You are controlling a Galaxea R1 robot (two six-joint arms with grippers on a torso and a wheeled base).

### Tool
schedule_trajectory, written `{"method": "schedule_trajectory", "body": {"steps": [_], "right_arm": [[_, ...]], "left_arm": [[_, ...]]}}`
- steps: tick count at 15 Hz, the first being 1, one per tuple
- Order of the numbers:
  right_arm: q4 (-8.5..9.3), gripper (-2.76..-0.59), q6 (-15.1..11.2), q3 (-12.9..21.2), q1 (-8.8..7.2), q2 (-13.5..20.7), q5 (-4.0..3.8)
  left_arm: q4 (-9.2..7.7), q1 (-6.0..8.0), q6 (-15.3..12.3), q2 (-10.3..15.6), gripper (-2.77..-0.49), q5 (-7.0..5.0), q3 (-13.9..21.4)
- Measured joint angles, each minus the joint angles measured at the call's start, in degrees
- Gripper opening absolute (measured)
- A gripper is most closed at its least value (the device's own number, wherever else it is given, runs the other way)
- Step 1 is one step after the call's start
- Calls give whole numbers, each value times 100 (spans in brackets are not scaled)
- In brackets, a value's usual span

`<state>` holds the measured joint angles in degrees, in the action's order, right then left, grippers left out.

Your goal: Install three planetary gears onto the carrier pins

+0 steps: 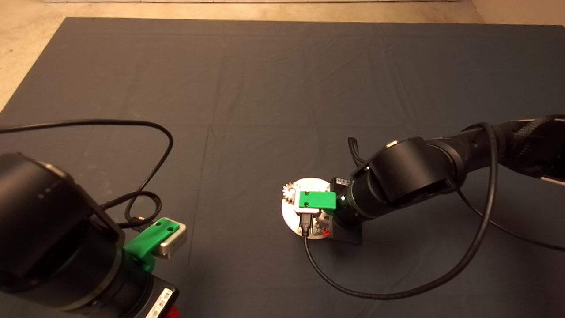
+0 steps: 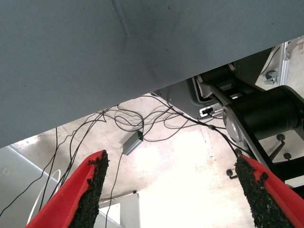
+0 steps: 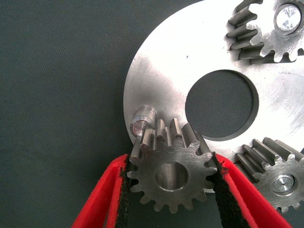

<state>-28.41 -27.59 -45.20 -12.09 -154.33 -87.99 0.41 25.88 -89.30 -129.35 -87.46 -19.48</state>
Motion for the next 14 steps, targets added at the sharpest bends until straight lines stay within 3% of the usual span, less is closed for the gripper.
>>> {"method": "schedule_trajectory", "body": {"steps": [14], "right_arm": [[88, -228, -132, 0, -44, -57, -10]], "left_arm": [[0, 0, 1, 0, -138, 2, 0]]}}
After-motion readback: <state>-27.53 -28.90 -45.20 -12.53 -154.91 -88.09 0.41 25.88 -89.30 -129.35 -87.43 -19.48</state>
